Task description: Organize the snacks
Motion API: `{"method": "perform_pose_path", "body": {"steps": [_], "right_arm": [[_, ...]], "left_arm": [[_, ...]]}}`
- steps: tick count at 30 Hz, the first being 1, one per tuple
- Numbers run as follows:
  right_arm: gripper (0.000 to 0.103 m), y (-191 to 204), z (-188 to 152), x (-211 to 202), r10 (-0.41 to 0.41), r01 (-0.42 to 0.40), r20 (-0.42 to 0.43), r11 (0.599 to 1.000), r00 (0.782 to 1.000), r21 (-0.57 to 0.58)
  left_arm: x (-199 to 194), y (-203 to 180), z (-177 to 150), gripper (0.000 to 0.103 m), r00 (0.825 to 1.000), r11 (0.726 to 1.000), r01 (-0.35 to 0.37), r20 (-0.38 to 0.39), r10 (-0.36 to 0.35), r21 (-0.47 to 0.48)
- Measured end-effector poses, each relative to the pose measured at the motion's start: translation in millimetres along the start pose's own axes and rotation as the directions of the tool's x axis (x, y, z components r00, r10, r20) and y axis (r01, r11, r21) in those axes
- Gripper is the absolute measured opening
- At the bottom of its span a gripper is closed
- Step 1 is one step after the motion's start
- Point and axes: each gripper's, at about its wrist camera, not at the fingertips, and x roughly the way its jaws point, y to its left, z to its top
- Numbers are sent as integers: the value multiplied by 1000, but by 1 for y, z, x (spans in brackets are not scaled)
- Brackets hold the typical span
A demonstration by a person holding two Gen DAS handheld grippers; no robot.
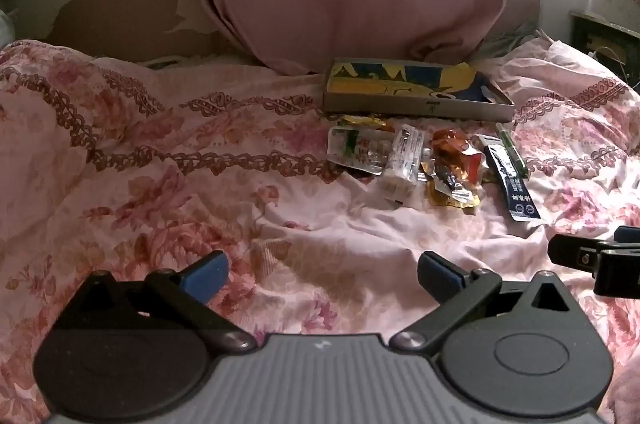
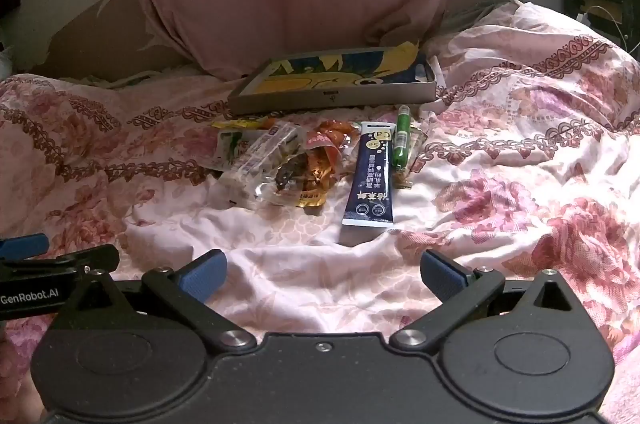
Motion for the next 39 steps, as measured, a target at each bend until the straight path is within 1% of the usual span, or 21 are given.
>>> {"method": "perform_pose_path", "body": {"steps": [21,27,39], "right_arm": [[103,0,0,1,0,0,-2,1000,1000,0],[103,0,0,1,-1,1,-3,1000,1000,0],[103,0,0,1,-1,1,-4,1000,1000,0]], "left_arm": [[0,2,-2,103,1000,1000,-3,-4,3,1],[4,3,-11,103,1000,1000,-9,-9,9,-1],[4,2,-9,103,1000,1000,-13,-22,13,1]]}}
